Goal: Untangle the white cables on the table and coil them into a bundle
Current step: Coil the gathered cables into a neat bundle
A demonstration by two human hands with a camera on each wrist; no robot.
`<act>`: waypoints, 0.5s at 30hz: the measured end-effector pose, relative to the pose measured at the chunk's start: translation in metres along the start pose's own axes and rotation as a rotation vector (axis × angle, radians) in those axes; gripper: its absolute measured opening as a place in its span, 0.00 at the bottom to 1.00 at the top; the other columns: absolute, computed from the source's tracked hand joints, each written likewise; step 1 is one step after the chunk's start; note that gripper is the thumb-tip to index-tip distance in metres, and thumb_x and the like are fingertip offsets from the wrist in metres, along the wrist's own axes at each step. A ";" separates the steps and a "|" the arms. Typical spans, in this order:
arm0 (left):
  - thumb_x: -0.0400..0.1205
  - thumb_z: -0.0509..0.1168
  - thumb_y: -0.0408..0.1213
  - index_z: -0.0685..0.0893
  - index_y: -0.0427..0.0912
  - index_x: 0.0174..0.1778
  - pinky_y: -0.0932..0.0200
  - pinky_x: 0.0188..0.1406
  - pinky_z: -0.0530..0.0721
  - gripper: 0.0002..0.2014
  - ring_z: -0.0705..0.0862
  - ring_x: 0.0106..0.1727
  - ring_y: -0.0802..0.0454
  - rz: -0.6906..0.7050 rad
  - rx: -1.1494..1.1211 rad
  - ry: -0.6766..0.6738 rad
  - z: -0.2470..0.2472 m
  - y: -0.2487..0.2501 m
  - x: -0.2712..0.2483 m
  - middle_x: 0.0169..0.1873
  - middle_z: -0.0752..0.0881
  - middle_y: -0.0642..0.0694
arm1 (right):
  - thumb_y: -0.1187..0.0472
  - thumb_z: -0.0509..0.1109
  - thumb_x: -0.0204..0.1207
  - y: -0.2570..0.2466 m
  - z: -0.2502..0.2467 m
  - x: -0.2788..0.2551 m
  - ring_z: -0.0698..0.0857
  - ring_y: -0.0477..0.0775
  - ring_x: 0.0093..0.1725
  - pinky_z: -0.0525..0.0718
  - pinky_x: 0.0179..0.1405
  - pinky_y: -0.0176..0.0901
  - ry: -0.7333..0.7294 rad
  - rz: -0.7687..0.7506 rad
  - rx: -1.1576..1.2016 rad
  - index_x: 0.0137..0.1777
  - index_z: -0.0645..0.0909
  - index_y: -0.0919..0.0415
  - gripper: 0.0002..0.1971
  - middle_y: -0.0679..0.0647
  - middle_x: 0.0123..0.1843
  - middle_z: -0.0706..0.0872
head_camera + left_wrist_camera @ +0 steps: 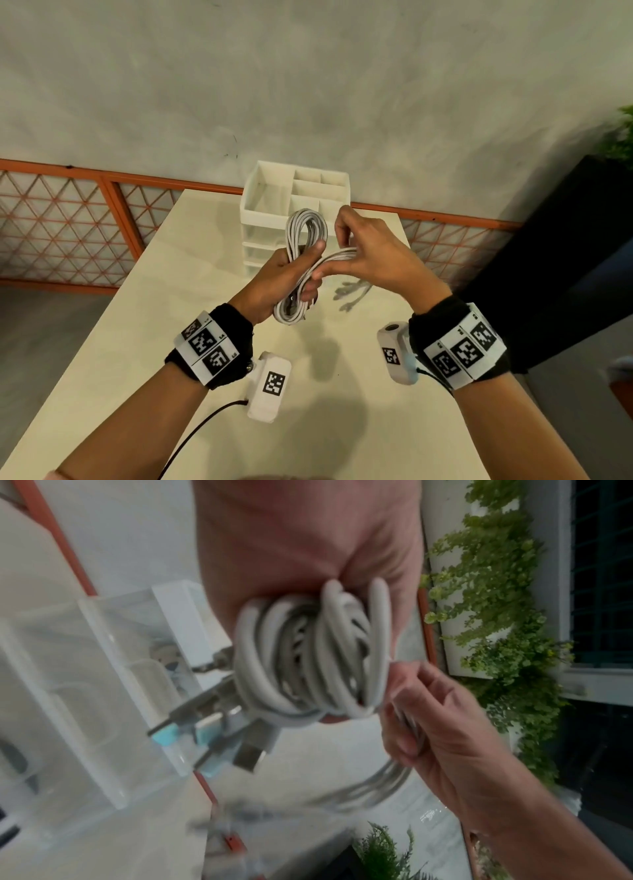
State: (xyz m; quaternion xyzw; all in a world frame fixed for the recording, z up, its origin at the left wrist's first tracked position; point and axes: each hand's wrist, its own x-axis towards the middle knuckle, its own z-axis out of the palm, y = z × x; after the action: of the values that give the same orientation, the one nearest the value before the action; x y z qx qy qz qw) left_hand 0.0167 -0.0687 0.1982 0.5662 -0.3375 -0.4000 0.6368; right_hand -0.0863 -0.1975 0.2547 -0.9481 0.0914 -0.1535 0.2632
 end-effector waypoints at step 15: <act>0.76 0.28 0.70 0.79 0.46 0.28 0.64 0.19 0.59 0.41 0.63 0.15 0.58 -0.173 0.001 -0.102 0.005 -0.014 0.003 0.15 0.66 0.52 | 0.55 0.65 0.81 -0.005 -0.012 0.011 0.71 0.43 0.20 0.66 0.25 0.29 -0.161 0.132 0.138 0.28 0.82 0.58 0.19 0.44 0.20 0.80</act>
State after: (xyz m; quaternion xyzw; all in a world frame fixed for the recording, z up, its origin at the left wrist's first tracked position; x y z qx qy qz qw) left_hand 0.0119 -0.0746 0.1849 0.5726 -0.3196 -0.4816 0.5815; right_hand -0.0798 -0.2017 0.2693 -0.9288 0.1216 -0.0652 0.3440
